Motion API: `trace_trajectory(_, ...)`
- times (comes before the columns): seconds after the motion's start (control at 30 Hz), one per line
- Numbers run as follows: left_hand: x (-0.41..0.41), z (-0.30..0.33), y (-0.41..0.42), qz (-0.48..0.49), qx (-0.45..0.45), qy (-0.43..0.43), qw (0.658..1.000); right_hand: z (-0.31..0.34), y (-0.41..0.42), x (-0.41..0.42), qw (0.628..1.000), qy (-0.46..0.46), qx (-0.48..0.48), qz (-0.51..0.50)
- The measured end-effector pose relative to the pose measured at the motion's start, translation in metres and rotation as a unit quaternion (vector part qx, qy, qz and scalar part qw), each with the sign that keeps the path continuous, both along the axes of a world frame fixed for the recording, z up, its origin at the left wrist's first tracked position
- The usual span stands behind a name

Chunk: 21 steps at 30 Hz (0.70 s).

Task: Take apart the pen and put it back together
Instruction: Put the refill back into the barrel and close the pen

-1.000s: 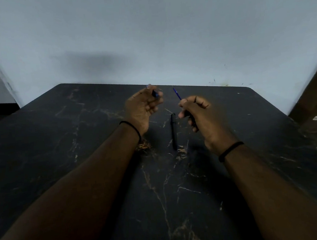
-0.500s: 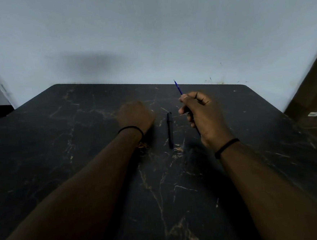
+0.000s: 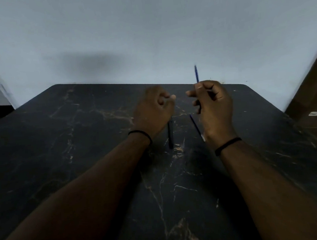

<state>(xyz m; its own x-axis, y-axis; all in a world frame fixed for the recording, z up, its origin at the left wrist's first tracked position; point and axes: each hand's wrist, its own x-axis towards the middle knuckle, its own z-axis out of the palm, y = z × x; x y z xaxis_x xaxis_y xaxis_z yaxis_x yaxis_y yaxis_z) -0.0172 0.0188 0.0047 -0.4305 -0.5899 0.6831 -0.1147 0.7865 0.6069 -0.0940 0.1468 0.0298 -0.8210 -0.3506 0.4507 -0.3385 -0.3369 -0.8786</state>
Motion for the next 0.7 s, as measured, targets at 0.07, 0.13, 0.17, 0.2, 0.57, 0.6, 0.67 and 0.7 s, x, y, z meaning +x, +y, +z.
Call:
trace_trajectory(0.07, -0.003, -0.002, 0.012, -0.087, 0.002, 0.002, 0.996, 0.001, 0.001, -0.003, 0.998, 0.024, -0.047, -0.019)
trace_trajectory(0.13, -0.005, -0.006, 0.02, -0.153, 0.022, -0.008, 0.988, 0.002, 0.002, -0.004, 0.997, 0.037, -0.072, -0.02)
trace_trajectory(0.17, -0.007, -0.008, 0.021, -0.177, 0.032, -0.011, 0.984, 0.003, 0.002, -0.004, 0.996, 0.039, -0.076, -0.014)
trace_trajectory(0.2, -0.008, -0.009, 0.022, -0.193, 0.037, -0.013, 0.98, 0.003, 0.002, -0.004, 0.996, 0.037, -0.075, -0.006)
trace_trajectory(0.57, -0.009, -0.004, 0.028, -0.218, 0.034, 0.015, 0.975, 0.004, -0.001, 0.009, 0.997, 0.021, -0.034, 0.071)
trace_trajectory(0.6, -0.009, -0.003, 0.028, -0.218, 0.041, 0.01, 0.975, 0.004, 0.0, 0.009, 0.997, 0.026, -0.035, 0.064)
trace_trajectory(0.67, -0.008, -0.003, 0.028, -0.215, 0.048, -0.002, 0.975, 0.006, 0.001, 0.009, 0.997, 0.035, -0.051, 0.053)
trace_trajectory(0.7, -0.007, -0.003, 0.027, -0.208, 0.048, -0.01, 0.977, 0.007, 0.001, 0.01, 0.996, 0.038, -0.064, 0.043)
